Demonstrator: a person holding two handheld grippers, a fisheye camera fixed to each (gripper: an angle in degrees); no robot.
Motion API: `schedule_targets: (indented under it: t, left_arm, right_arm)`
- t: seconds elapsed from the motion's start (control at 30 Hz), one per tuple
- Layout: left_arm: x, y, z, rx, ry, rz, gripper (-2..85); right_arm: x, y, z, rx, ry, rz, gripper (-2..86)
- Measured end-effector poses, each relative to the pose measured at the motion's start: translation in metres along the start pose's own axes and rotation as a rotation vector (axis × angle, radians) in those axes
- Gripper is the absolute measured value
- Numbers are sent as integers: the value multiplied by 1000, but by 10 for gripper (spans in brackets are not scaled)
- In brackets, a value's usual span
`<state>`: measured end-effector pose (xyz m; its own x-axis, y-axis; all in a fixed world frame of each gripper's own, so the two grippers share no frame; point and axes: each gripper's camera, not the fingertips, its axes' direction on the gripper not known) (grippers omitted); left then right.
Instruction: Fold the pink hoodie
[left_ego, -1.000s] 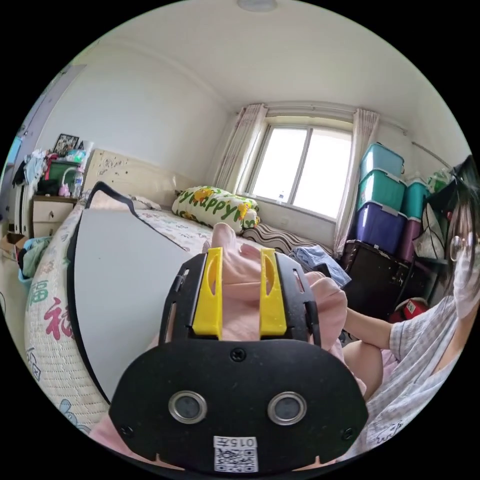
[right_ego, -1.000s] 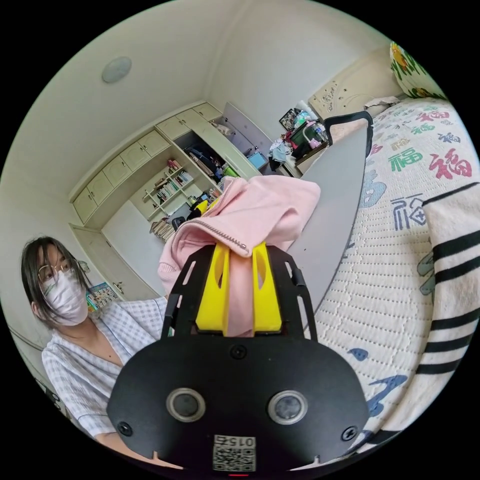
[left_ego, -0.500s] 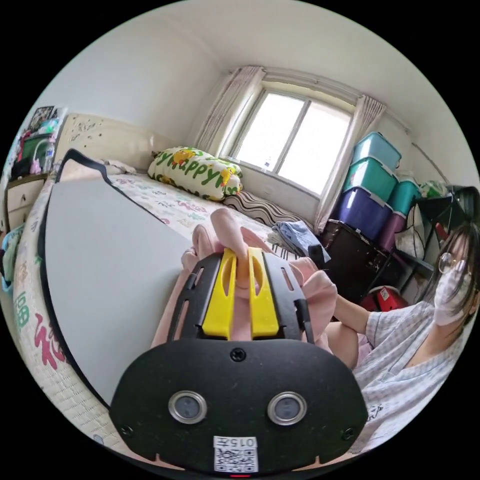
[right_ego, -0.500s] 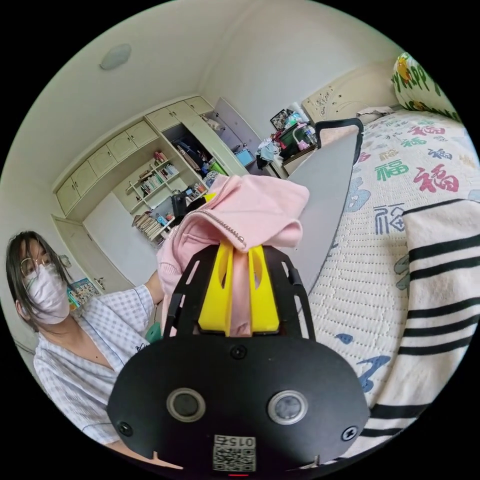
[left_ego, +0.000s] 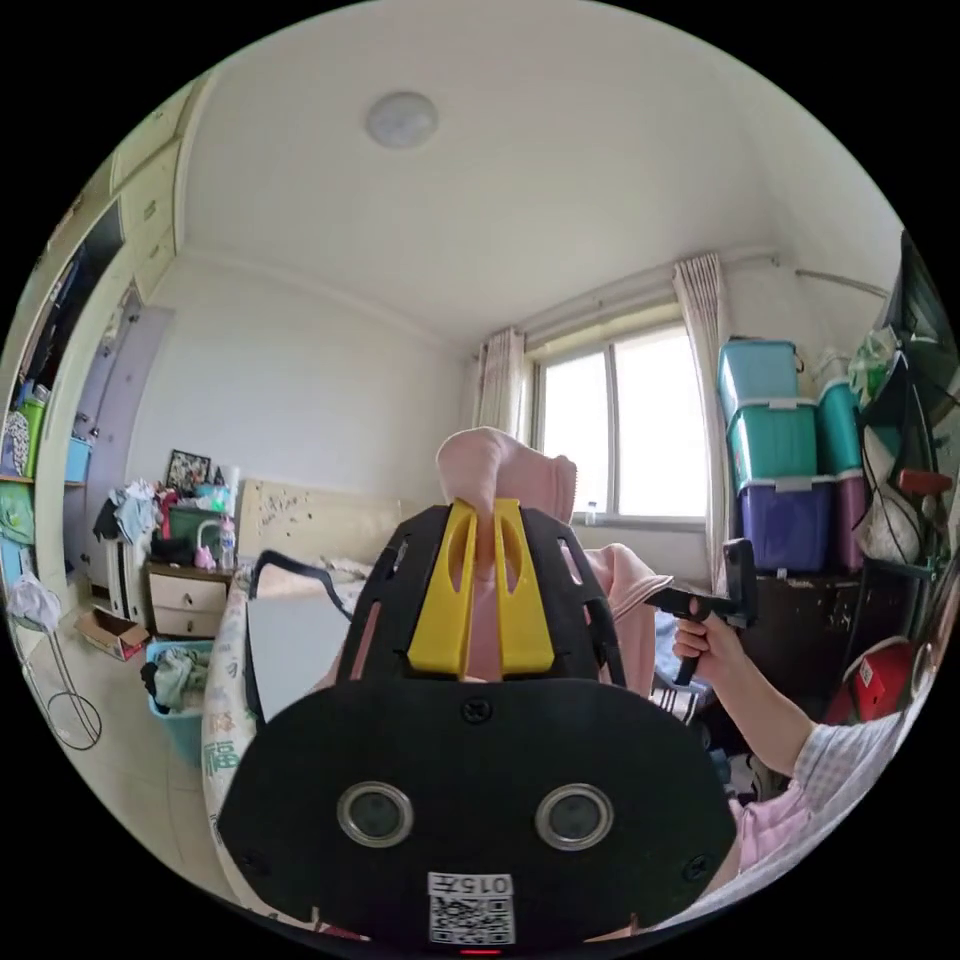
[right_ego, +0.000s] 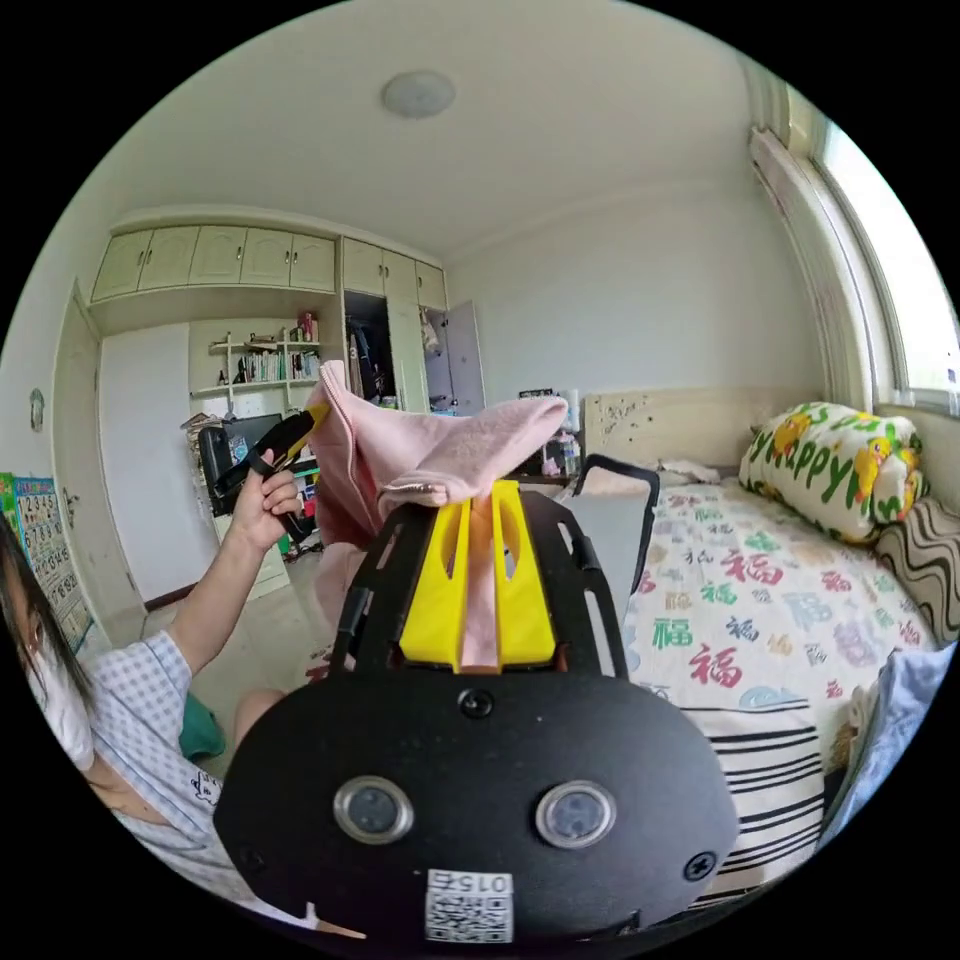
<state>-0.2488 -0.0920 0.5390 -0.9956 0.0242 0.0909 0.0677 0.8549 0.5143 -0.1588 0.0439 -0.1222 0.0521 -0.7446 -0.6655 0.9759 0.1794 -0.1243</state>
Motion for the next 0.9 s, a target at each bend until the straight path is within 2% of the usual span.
schedule_targets:
  t: [0.13,0.27,0.37,0.43,0.53,0.6,0.67,0.77,0.9]
  left_arm:
    - [30,-49,-61,125,-116,-51,7]
    - [63,-68,-112,300,-212,-221,5]
    - [98,-68,-140,434,-251,-214,4]
    - [118,-69,-152,457,-252,-196,4]
    - [172,-64,-173,623,-321,64,6]
    - [229,-60,-185,743,-466,327,6]
    - [258,-56,-190,819,-519,455,7]
    - [274,-54,-184,891,-562,536,7]
    - [260,-48,-128,870,-696,606,8]
  right_arm:
    - [-75,-55,-39,127,63,-44,34]
    - [-136,-87,-76,276,81,32,31]
    - [-171,-92,-109,418,95,72,30]
    - [-194,-91,-130,495,150,40,29]
    - [-226,-82,-163,636,289,-87,28]
    - [-248,-72,-184,750,416,-207,26]
    - [-261,-62,-193,835,529,-287,25]
    - [-269,-48,-192,962,652,-385,24]
    - [-251,-51,-155,963,748,-482,25]
